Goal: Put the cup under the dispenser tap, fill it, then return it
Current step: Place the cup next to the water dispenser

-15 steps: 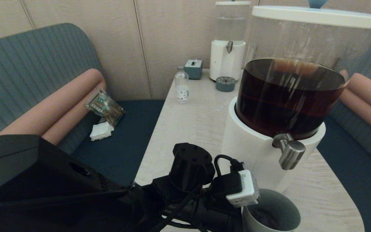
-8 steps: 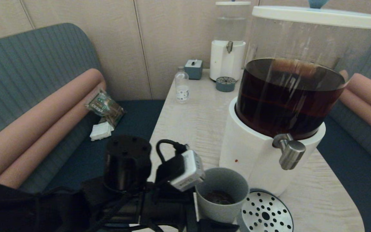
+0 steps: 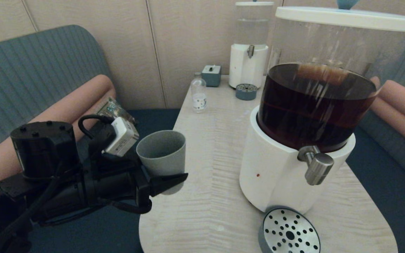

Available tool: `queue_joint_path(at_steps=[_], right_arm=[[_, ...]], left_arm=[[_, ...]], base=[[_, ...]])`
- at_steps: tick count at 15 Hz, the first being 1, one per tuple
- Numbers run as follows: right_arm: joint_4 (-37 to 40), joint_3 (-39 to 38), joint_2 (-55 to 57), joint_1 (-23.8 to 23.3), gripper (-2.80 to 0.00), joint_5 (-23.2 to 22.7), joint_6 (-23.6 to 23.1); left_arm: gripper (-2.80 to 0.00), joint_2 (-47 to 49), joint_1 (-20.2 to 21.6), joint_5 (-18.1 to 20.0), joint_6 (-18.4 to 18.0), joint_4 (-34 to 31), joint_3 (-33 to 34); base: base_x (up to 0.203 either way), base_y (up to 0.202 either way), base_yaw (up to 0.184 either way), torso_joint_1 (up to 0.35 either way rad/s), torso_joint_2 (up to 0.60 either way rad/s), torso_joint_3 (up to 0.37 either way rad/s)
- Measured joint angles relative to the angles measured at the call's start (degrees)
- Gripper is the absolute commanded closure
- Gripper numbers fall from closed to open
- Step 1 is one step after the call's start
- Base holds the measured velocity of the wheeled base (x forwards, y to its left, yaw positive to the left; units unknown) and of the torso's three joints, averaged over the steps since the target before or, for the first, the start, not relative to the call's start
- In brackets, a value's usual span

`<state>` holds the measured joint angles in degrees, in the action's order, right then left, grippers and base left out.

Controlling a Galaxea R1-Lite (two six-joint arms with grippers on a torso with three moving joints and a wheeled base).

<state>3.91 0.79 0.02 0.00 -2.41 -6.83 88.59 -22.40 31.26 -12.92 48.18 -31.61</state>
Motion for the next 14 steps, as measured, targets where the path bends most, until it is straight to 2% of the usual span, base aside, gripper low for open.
queue_joint_path(at_steps=[2, 6, 12, 14], right_arm=[[0.0, 0.0, 0.0, 0.02, 0.0, -0.01, 0.0], [-0.01, 0.0, 0.0, 0.02, 0.0, -0.01, 0.02], [-0.01, 0.0, 0.0, 0.0, 0.0, -0.01, 0.03], [-0.01, 0.0, 0.0, 0.0, 0.0, -0.01, 0.02]], left_arm=[[0.0, 2.58, 1.81, -0.72, 0.0, 2.2, -2.06], [0.0, 11.27, 2.57, -1.27, 0.5, 8.71, -5.66], [0.0, 29.13, 2.7, -1.03, 8.78, 24.37, -13.66], [0.0, 34.39, 2.7, -1.04, 9.98, 27.06, -15.92]], base=[[0.0, 0.0, 0.0, 0.0, 0.0, 0.0], [0.0, 0.0, 0.0, 0.0, 0.0, 0.0], [0.0, 0.0, 0.0, 0.0, 0.0, 0.0], [0.0, 0.0, 0.0, 0.0, 0.0, 0.0]])
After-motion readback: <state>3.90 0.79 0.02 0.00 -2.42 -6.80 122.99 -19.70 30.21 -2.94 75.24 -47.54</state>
